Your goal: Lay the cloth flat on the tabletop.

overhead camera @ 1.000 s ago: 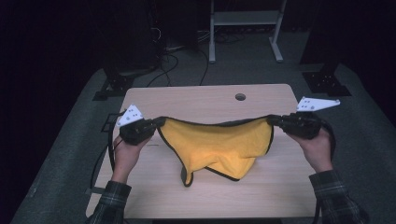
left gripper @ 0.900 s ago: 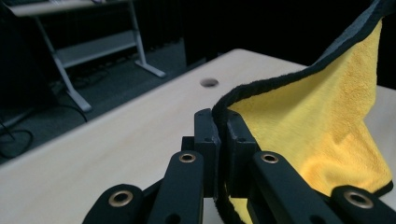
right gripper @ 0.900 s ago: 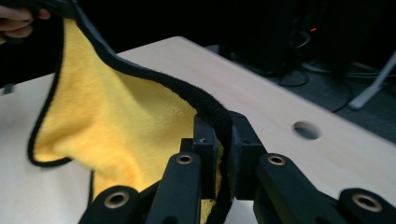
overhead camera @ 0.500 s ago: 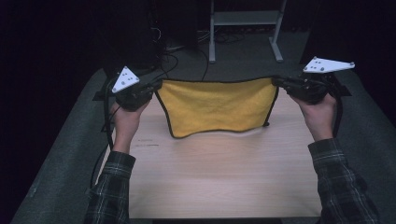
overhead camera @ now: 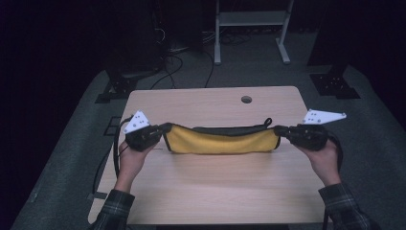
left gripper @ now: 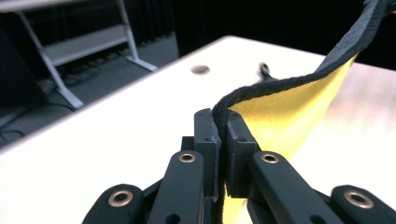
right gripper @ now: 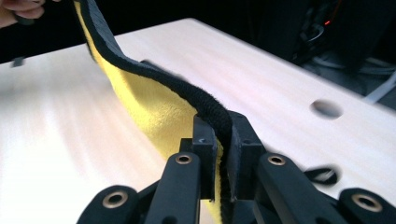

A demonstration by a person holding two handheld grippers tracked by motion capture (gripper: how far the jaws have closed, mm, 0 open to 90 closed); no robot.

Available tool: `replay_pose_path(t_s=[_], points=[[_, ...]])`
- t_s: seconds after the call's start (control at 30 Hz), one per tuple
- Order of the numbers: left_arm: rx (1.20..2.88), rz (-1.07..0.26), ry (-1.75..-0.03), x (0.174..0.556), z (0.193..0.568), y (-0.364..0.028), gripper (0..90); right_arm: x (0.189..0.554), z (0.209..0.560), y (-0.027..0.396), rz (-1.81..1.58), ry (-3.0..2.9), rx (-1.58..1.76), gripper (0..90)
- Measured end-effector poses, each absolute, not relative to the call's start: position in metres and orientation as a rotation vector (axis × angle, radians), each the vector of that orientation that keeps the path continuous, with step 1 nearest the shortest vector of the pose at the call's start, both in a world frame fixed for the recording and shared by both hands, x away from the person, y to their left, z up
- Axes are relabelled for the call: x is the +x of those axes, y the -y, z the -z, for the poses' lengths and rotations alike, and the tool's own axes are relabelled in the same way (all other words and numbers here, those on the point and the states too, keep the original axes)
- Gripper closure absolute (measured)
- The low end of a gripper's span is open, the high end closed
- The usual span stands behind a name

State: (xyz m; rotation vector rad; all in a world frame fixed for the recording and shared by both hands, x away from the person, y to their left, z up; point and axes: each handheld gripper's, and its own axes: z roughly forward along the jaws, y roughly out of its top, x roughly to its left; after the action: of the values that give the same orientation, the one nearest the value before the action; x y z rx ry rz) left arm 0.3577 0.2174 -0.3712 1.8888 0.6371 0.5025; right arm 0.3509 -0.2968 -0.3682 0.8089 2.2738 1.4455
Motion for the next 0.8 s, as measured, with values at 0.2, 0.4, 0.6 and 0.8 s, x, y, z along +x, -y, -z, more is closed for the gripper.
replay_pose_path(t_s=[0.2,0.4,0.6,0.8], points=[[1.905,-0.402,-0.67,0.34,0.396,-0.224,85.4,0.332,0.393,0.3,-1.43,-2.356,0.842,82.2],[1.954,-0.348,-0.665,0.319,0.407,-0.225,85.4,0.313,0.414,0.302,-1.407,-2.439,0.867,82.2],[2.008,-0.293,-0.673,0.302,0.422,-0.226,85.3,0.296,0.431,0.302,-1.355,-2.52,0.858,82.1],[2.04,-0.224,-0.678,0.285,0.432,-0.228,85.3,0.281,0.441,0.301,-1.321,-2.582,0.854,82.1]])
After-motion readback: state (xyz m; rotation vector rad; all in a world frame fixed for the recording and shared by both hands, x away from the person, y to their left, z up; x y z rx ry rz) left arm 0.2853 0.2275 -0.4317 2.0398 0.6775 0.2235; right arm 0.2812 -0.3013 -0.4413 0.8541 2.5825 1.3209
